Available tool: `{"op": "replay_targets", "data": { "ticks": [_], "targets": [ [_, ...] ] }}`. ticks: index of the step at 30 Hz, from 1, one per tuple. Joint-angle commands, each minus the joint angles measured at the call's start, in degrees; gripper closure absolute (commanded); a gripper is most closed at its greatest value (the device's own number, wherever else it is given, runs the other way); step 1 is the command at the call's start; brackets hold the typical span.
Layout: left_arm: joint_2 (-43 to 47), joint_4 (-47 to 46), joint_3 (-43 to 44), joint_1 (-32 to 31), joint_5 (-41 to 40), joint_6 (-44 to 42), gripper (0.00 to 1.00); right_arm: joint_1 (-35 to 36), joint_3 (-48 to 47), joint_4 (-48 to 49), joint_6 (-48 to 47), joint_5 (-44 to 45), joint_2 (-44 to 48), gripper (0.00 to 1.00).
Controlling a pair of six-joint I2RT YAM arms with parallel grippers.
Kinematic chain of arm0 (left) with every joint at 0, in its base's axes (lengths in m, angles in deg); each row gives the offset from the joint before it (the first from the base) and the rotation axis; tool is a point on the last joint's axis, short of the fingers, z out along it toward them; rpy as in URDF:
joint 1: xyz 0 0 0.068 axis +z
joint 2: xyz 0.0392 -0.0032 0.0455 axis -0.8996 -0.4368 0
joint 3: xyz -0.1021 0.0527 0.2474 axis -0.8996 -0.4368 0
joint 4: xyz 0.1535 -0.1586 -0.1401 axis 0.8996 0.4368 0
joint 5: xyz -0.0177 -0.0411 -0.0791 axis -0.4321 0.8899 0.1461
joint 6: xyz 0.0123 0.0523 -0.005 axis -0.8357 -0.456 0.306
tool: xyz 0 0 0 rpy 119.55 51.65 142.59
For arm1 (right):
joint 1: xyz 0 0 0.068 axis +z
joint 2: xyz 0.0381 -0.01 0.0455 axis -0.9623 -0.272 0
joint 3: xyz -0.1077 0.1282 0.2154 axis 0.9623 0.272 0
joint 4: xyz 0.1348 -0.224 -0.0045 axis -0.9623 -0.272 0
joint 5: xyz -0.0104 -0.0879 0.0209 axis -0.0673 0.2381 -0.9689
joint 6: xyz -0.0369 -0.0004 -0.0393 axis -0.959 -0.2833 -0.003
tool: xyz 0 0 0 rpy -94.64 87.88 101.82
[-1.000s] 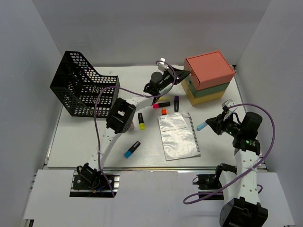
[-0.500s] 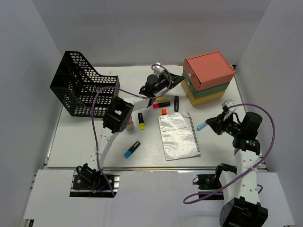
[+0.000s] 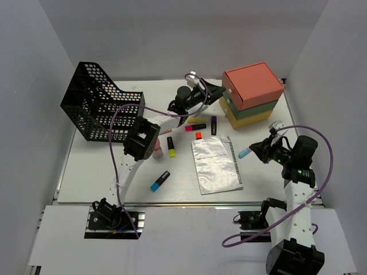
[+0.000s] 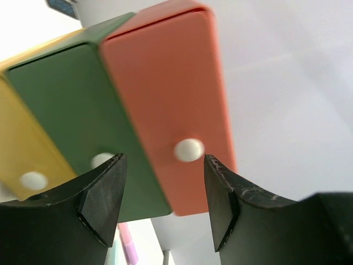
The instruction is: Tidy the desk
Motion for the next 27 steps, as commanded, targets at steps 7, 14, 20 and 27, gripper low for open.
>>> {"op": "replay_targets", "data": {
  "ticks": [7, 14, 20, 27],
  "targets": [
    [1.7, 3.9, 9.8, -1.1, 2.4, -0.8, 0.37, 0.0, 0.6, 1.8, -0.8, -0.3, 0.2, 0.82],
    [1.8, 6.2, 9.6, -1.1, 1.9, -1.4, 0.4, 0.1, 0.5, 1.7, -0.9, -0.2, 0.3, 0.82],
    [2.4, 8.0, 8.9, -1.1, 1.4, -2.1, 0.43, 0.0, 0.5, 1.7, -0.9, -0.2, 0.3, 0.82],
    [2.2, 11.6, 9.8, -1.6, 0.6, -3.0, 0.46, 0.0, 0.5, 1.7, -0.9, -0.2, 0.3, 0.82]
  ]
}}
